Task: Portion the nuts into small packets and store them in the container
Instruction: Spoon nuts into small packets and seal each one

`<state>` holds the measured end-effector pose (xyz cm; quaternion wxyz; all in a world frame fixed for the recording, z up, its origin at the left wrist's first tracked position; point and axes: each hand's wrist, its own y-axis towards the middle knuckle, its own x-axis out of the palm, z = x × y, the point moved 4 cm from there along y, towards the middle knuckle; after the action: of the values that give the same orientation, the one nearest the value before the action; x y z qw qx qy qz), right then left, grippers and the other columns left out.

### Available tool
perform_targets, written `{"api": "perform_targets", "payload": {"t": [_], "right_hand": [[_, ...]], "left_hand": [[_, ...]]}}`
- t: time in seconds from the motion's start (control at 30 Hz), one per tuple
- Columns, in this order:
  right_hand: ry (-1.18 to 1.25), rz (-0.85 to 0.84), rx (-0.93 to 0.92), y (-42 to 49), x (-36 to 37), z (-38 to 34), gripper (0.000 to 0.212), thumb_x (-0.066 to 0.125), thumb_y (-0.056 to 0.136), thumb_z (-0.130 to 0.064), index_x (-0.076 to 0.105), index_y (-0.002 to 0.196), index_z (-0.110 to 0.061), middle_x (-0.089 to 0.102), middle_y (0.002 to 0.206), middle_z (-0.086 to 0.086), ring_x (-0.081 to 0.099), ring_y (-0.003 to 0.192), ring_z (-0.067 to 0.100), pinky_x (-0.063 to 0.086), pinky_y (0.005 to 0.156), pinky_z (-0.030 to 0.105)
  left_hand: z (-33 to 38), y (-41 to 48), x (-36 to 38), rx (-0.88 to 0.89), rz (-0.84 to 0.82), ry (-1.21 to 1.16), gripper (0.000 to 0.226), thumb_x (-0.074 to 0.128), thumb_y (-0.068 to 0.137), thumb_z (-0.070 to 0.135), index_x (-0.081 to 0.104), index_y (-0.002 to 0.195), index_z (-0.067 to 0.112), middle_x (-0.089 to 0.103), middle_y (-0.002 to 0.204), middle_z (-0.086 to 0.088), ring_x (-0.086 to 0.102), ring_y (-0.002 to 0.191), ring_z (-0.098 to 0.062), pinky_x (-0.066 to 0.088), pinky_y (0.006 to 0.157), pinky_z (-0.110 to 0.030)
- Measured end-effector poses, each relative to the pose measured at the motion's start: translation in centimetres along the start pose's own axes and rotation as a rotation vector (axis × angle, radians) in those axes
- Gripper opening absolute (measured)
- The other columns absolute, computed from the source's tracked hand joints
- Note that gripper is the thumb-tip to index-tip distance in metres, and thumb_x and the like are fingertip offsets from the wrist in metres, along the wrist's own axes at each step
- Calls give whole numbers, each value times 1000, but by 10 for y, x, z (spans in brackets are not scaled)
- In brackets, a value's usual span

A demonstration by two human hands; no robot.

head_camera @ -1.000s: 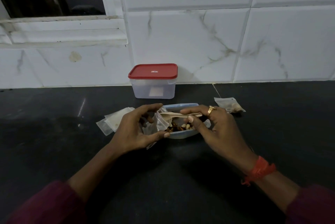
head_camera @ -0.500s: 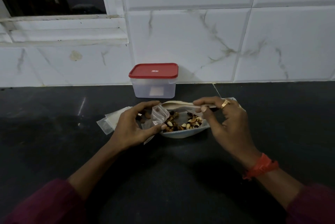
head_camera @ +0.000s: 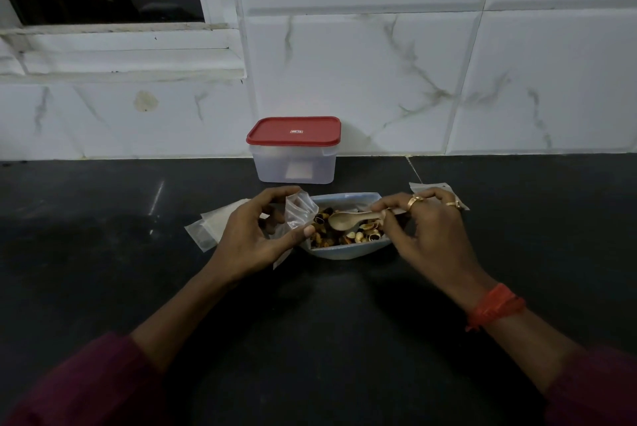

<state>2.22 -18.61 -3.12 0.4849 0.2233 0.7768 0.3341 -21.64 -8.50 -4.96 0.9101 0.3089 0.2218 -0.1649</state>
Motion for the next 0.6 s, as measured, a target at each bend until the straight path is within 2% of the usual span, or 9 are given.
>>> {"api": "perform_targets", "payload": {"t": [0.1,0.2,0.27,0.37,0.47,0.53,0.6], "right_hand": [[70,11,51,-1,-1,4,17,66,92,-25,72,107,-30,69,76,-12,55,83,0,38,90,22],[57,-90,39,-4,9,0,19,65,93,-29,71,111,-34,69,79,-15,58,80,6,39,93,24],[16,-100,20,-4,11,-2,19,65,93,-29,71,110,-31,66,76,-19,58,73,1,36,99,29],[0,9,50,-1,1,3,16,66,92,-24,73,107,-27,67,71,-15,56,70,0,37,95,30],[2,78,98,0,-7,9,19,65,91,-23,74,108,-25,71,77,-9,53,75,-7,38,92,29],[1,12,82,-1,-2,9,19,66,92,-24,74,110,-28,71,79,-13,54,77,-11,35,95,27],[9,-78,38,-2,5,7,19,68,92,-24,72,110,-32,71,80,-15,58,74,-6,35,102,30]], "left_hand": [[-1,1,1,-8,-27,20,69,76,73,51,56,135,31,60,117,26,59,103,6,56,78,-18],[-2,1,0,-6,-36,27,76,82,70,57,56,136,30,61,117,24,61,101,3,58,79,-23],[-1,1,-1,0,-46,33,81,78,66,64,56,136,31,60,117,25,61,101,3,58,79,-23],[-1,1,-1,-3,-73,32,83,75,64,64,54,138,31,59,122,22,61,103,2,59,81,-27],[-3,1,-1,5,-88,48,83,79,65,60,53,139,33,60,125,18,60,104,3,60,83,-30],[-5,1,-1,8,-90,53,81,85,68,54,53,139,33,60,126,17,60,105,2,60,84,-32],[-6,1,-1,12,-81,54,78,85,70,47,53,140,33,60,126,15,60,105,2,60,84,-32]]}}
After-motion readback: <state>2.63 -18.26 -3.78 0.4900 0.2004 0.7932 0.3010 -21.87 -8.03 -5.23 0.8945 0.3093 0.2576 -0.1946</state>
